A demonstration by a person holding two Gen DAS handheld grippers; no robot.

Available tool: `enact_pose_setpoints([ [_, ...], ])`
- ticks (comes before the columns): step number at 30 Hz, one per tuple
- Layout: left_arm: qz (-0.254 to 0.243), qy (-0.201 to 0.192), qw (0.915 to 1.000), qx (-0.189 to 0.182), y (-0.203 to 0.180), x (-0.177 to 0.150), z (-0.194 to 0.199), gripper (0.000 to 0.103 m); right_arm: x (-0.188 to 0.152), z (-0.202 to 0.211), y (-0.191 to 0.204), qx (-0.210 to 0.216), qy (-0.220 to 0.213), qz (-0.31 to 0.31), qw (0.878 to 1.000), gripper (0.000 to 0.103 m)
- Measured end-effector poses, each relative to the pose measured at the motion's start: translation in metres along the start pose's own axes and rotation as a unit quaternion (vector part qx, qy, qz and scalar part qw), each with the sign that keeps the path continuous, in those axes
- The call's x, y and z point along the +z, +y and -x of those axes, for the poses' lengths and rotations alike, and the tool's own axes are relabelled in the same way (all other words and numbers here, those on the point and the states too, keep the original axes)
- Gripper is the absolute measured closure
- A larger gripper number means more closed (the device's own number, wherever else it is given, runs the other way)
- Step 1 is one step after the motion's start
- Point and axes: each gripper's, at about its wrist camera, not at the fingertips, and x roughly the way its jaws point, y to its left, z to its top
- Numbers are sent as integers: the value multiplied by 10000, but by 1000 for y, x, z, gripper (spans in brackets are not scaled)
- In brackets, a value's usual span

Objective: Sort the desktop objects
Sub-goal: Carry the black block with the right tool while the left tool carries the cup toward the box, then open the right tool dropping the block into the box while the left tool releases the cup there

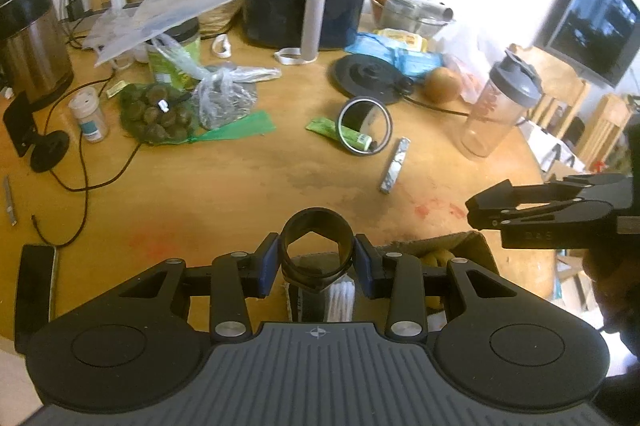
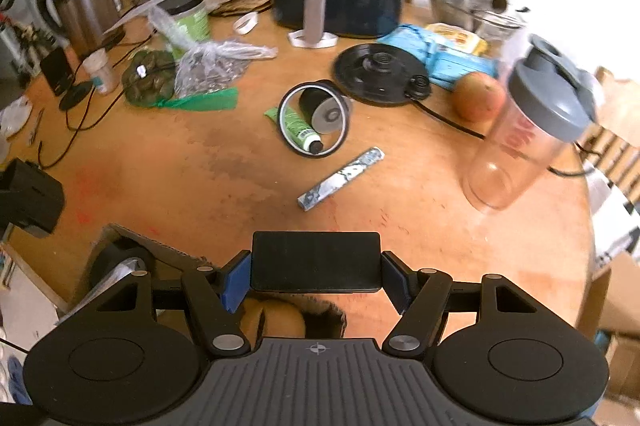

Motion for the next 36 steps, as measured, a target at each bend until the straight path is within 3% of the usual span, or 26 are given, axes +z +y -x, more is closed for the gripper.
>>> enact_pose_setpoints([
  [6, -151, 28, 9998, -150, -4, -2, -2, 65, -15, 25, 1, -216, -142, -450, 9987, 33],
  [15, -359, 92, 9986, -365, -16, -6, -8, 65, -43, 45, 0, -192, -175, -911, 9955, 33],
  [30, -506, -53, 9954, -816, -44, 2, -18, 63, -57, 55, -12, -93, -168, -887, 9959, 32],
  [36, -341, -60, 9971, -680, -41, 3, -20, 54, -55, 53, -12, -34, -151, -801, 9967, 32],
])
